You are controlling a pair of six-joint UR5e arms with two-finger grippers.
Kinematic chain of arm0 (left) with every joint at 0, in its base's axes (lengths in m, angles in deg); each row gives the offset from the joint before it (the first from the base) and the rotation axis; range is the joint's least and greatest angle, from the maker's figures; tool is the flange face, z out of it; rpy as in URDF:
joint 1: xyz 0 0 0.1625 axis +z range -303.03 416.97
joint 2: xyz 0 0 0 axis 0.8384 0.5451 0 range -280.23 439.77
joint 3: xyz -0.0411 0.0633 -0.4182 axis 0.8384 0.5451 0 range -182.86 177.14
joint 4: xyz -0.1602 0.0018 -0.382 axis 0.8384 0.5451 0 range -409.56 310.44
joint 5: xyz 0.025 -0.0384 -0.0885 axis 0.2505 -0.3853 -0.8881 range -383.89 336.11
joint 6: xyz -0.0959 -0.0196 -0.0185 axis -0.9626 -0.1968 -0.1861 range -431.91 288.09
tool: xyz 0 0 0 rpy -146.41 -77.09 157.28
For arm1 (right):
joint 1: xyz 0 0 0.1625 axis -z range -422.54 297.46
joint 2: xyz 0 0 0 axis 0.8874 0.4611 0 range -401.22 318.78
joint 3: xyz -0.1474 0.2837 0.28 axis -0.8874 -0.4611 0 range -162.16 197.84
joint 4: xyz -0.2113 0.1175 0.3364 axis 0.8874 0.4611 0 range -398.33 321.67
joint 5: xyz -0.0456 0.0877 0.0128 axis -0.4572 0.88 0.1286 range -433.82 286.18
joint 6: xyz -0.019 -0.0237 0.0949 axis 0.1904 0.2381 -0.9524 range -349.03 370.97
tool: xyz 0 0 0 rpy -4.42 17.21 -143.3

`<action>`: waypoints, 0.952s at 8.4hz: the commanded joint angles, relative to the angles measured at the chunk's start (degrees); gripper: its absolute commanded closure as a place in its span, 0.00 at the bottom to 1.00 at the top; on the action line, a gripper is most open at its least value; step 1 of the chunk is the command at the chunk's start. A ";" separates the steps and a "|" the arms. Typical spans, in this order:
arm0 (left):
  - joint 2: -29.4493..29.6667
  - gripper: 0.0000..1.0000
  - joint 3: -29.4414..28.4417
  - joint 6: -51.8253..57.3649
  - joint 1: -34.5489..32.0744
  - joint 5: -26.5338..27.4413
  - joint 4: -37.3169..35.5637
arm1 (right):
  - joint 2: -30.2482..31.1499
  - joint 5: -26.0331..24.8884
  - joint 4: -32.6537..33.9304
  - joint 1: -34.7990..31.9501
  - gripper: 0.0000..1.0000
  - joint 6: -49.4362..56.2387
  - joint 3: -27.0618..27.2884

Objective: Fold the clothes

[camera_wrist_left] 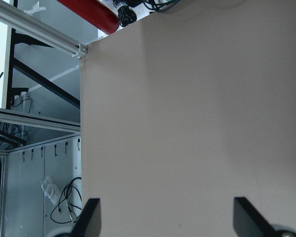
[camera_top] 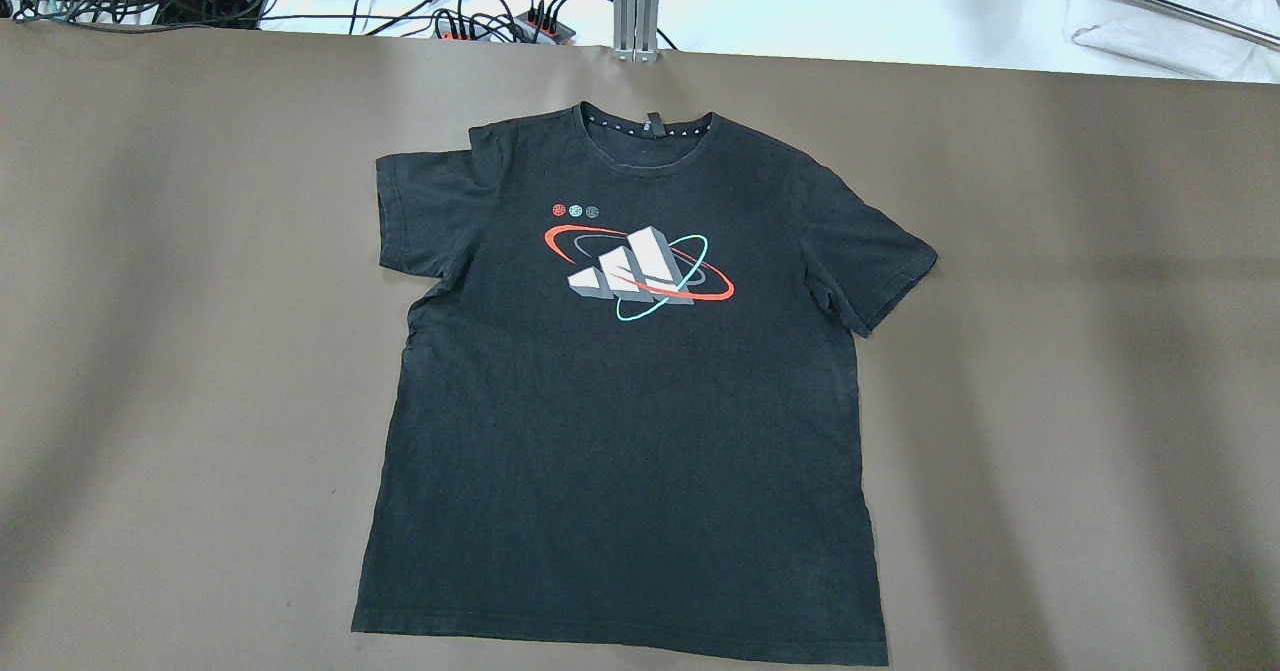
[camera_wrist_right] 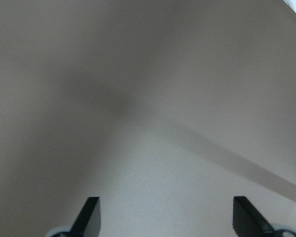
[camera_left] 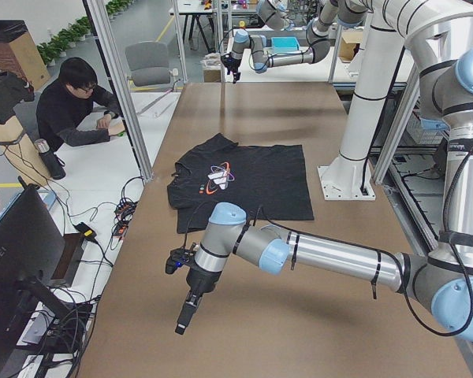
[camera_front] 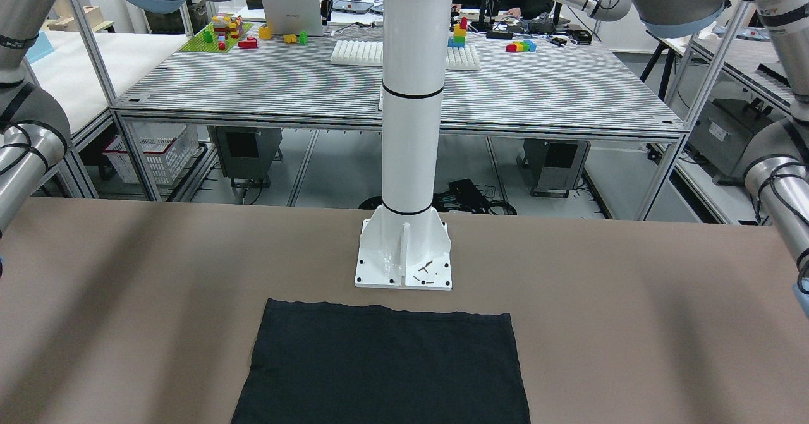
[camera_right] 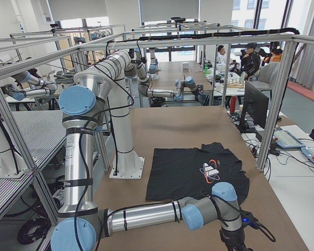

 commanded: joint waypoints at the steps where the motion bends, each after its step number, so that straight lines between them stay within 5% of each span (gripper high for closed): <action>1: 0.43 0.06 -0.04 0.39 0.05 -0.23 3.32 | -0.31 -0.25 0.17 0.16 0.06 -1.46 -0.45; 4: 3.85 0.06 -1.35 0.04 3.20 -1.10 4.11 | -3.10 0.27 0.25 0.43 0.06 -3.90 -0.98; 8: 15.00 0.06 -15.91 -9.59 4.18 -21.02 16.64 | -8.38 2.21 0.17 5.25 0.06 -14.27 -1.51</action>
